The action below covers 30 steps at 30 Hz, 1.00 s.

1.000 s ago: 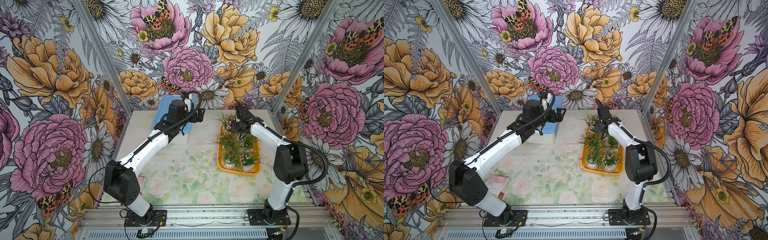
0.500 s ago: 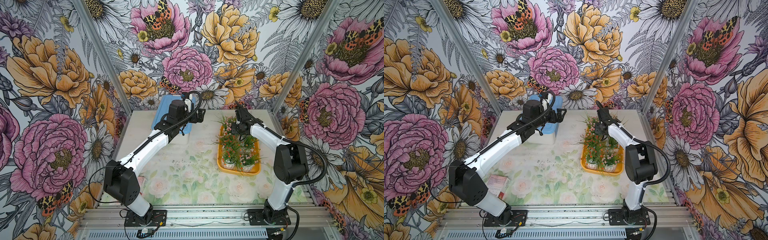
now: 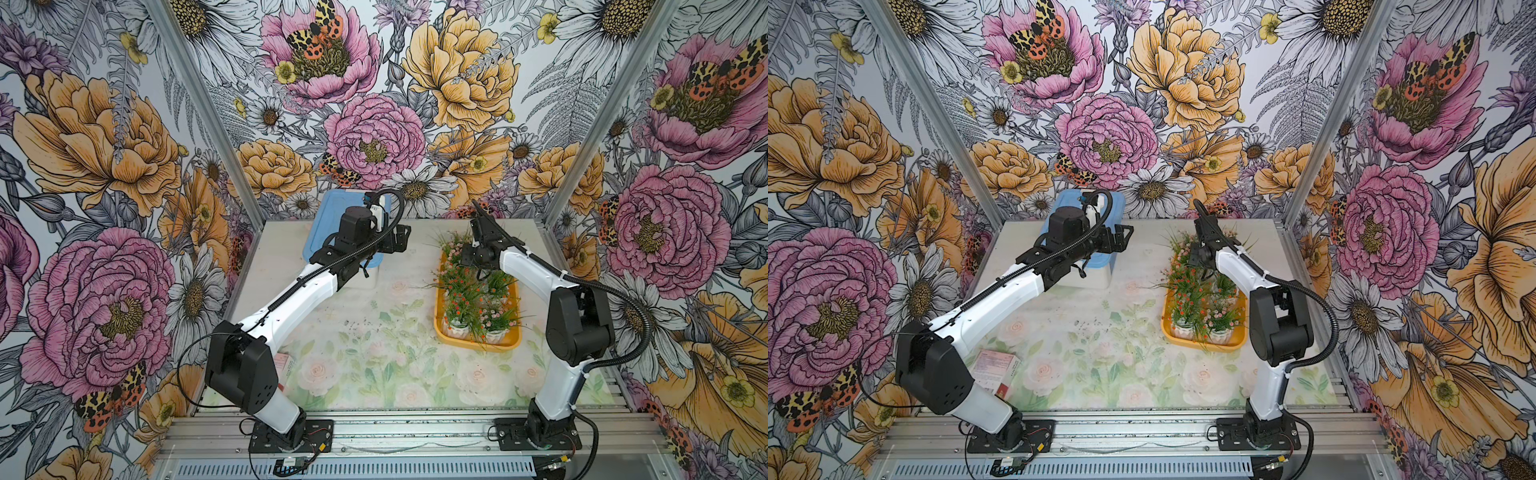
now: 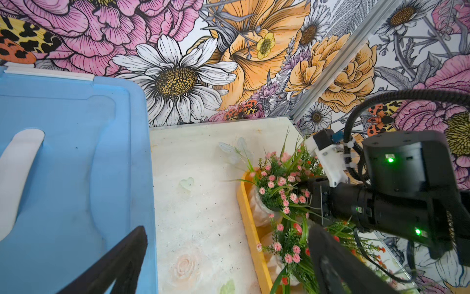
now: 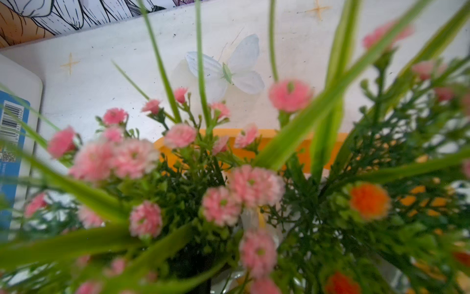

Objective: Put the potted gypsophila into the storage box
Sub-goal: Place the baby's breath potted plant at the storage box.

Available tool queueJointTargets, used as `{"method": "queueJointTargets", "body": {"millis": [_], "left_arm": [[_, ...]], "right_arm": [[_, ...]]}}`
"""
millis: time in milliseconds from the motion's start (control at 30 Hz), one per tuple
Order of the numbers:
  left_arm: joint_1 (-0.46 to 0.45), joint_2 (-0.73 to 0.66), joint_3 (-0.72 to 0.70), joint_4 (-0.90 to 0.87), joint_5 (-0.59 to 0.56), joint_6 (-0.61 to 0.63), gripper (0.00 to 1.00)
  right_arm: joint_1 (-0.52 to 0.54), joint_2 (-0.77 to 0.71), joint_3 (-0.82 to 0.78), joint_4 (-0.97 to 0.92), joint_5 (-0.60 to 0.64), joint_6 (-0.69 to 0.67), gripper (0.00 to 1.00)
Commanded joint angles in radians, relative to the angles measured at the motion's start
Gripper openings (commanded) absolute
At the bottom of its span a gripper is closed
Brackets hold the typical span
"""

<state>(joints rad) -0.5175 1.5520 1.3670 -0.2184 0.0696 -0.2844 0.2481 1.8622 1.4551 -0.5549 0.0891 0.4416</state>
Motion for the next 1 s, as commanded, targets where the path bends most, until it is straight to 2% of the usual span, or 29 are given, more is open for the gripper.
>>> {"method": "queueJointTargets", "body": {"millis": [0, 133, 233, 333, 633, 800, 833, 867, 967], "left_arm": [[-0.012, -0.066, -0.029, -0.003, -0.031, -0.011, 0.99], [-0.02, -0.119, -0.073, -0.005, -0.051, -0.016, 0.99], [-0.025, -0.161, -0.108, -0.01, -0.061, -0.022, 0.99], [-0.03, -0.203, -0.141, -0.018, -0.068, -0.028, 0.99], [-0.073, -0.351, -0.241, -0.111, -0.116, -0.049, 0.99], [-0.08, -0.453, -0.307, -0.15, -0.139, -0.058, 0.99], [-0.078, -0.47, -0.315, -0.164, -0.144, -0.058, 0.99], [-0.074, -0.487, -0.324, -0.181, -0.149, -0.057, 0.99], [-0.059, -0.53, -0.345, -0.215, -0.154, -0.059, 0.99]], "right_arm": [[-0.004, -0.022, 0.004, 0.03, 0.004, 0.02, 0.29], [-0.003, -0.056, -0.004, 0.035, -0.004, 0.04, 0.29], [-0.004, -0.099, -0.018, 0.045, -0.021, 0.053, 0.34], [-0.004, -0.152, -0.047, 0.08, -0.052, 0.061, 0.44], [0.036, -0.338, -0.151, 0.122, -0.031, 0.076, 0.56], [0.064, -0.449, -0.243, 0.121, 0.015, 0.088, 0.78], [0.066, -0.477, -0.266, 0.119, 0.025, 0.097, 0.91], [0.067, -0.513, -0.292, 0.119, 0.036, 0.107, 0.99], [0.067, -0.607, -0.366, 0.118, 0.069, 0.125, 1.0]]}}
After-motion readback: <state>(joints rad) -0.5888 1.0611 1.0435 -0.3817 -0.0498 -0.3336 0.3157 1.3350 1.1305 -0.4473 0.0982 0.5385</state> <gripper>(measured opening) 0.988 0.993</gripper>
